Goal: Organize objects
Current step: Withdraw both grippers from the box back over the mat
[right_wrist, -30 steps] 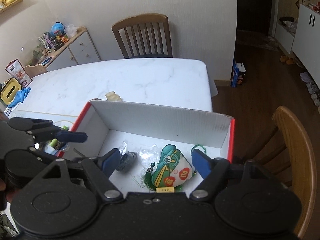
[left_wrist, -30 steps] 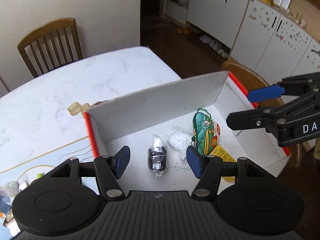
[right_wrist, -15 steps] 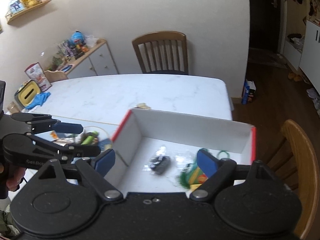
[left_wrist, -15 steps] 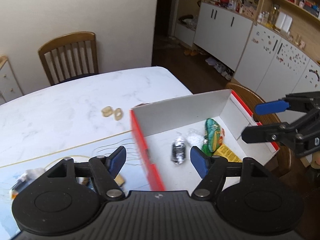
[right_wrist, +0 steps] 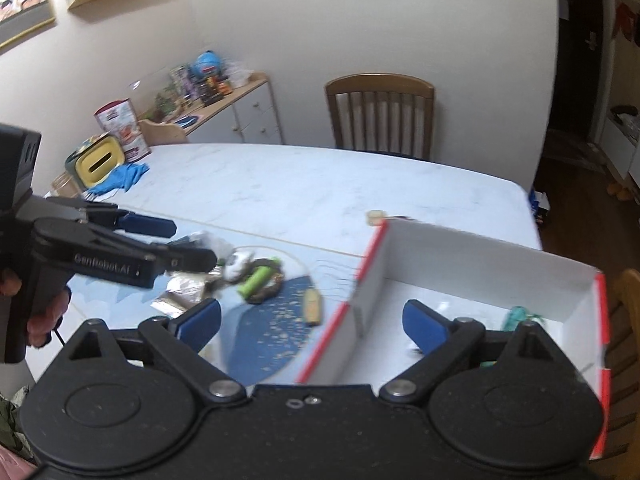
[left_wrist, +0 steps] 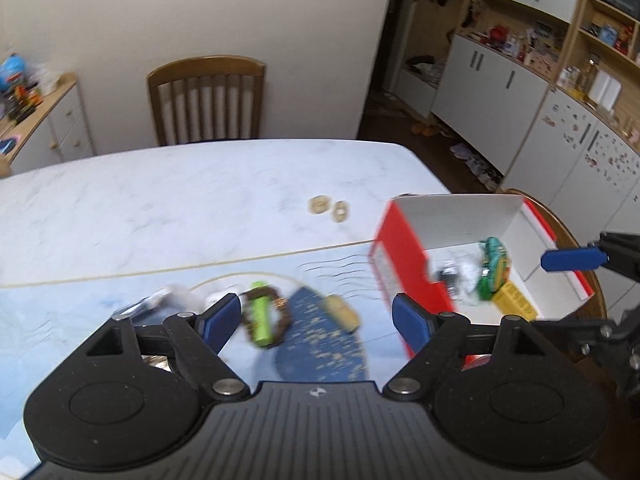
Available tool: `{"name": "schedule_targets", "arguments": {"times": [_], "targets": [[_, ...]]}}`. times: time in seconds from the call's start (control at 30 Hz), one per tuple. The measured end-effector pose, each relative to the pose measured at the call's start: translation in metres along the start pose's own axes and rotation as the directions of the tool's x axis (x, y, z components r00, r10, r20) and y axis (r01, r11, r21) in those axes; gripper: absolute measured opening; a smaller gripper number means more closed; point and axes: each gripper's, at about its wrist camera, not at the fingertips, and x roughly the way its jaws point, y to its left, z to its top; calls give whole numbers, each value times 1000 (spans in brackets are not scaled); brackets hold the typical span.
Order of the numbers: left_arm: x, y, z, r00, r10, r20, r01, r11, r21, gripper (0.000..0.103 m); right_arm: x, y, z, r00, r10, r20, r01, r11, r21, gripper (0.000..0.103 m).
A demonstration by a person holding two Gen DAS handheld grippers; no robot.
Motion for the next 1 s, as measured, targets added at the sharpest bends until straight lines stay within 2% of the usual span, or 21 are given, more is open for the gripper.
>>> {"name": "schedule_targets", "arguments": {"times": [0.1,0.17,0.23,0.5,0.8,1.0], "targets": [[-5,26,-6,1000,14,-2,-14,1000,-15,86,11,22,-3,1000,9,-12,-9,1000,-8,97],[-8,42,-10,1000,25,-1,-25,1000,-16,96,19,35,-3,1000,9,-21,-9,1000,-16,97],[-10,57,-14,999,32,4,-32,999,-21,102,25,46,-5,999,13,-31,-14,1000,-23,97],[-9,110,-26,1000,18,14,-17,998,-56,103,55,92,-5,998,-1,-66,-2,999,-52,97],[16,157,-36,1000,21,-17,-22,999,-45,103,102,133,-3,994,-3,-110,-7,996,-91,97],[44,173,-37,999,20,-41,-19,1000,19,103,133,148,-5,988,-23,-152,8,995,-100,96]]}}
